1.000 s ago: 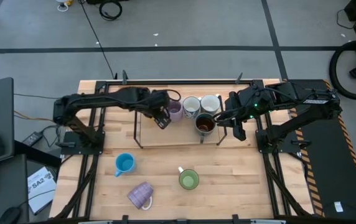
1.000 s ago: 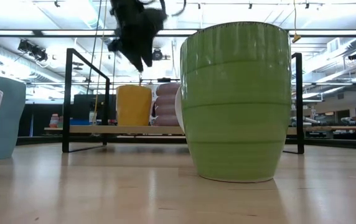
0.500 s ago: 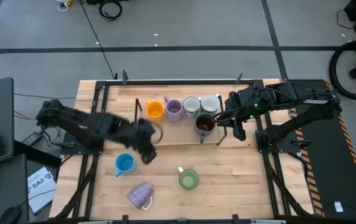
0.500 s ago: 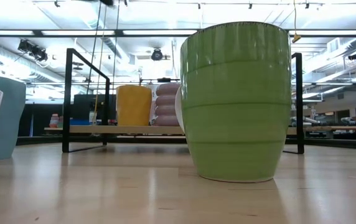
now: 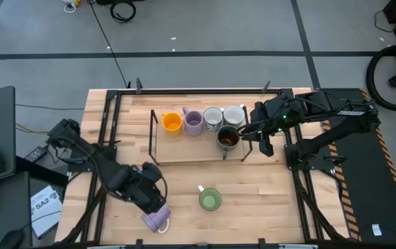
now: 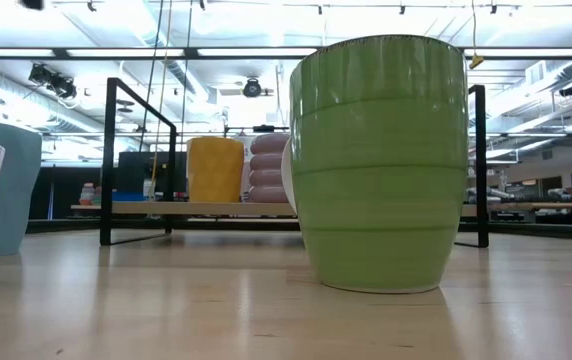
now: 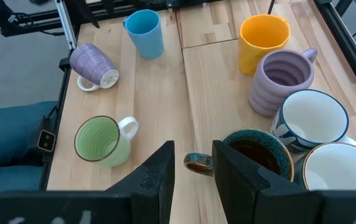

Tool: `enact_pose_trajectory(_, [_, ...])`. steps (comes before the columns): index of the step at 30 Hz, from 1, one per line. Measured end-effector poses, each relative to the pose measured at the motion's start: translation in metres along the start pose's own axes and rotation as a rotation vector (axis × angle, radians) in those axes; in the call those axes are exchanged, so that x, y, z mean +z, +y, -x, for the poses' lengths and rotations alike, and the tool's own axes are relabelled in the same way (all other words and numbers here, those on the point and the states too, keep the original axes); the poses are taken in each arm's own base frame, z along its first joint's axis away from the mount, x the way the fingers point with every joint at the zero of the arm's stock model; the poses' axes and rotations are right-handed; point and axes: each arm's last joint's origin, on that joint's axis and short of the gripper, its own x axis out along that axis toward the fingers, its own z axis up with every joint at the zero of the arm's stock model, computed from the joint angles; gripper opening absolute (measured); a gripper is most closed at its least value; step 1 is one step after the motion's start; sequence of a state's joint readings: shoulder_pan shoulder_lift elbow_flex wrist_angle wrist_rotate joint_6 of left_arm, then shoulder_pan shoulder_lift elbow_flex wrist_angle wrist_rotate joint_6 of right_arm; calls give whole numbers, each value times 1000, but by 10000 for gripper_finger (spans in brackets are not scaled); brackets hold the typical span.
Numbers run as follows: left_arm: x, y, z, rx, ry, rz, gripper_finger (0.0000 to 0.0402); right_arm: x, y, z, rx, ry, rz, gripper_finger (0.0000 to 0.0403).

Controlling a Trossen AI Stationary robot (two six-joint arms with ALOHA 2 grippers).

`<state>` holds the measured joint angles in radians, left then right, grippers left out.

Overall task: Place coffee mugs
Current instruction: Put the blue mug on the shelf

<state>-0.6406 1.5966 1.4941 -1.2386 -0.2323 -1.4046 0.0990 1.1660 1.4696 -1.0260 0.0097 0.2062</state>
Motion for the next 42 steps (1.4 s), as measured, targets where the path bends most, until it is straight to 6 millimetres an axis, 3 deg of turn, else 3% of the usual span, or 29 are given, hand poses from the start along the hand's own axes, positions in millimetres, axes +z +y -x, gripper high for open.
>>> enact_pose_trajectory(10, [-15,5,-28,310,43,31,176,0,0,0,0,0,0,113])
enact_pose_trajectory(34, [-6,-9,-103,539,103,-21,176,0,0,0,4,1,0,113])
enact_pose_trajectory(42, [-7,-10,-113,567,111,-24,176,0,0,0,4,2,0,113])
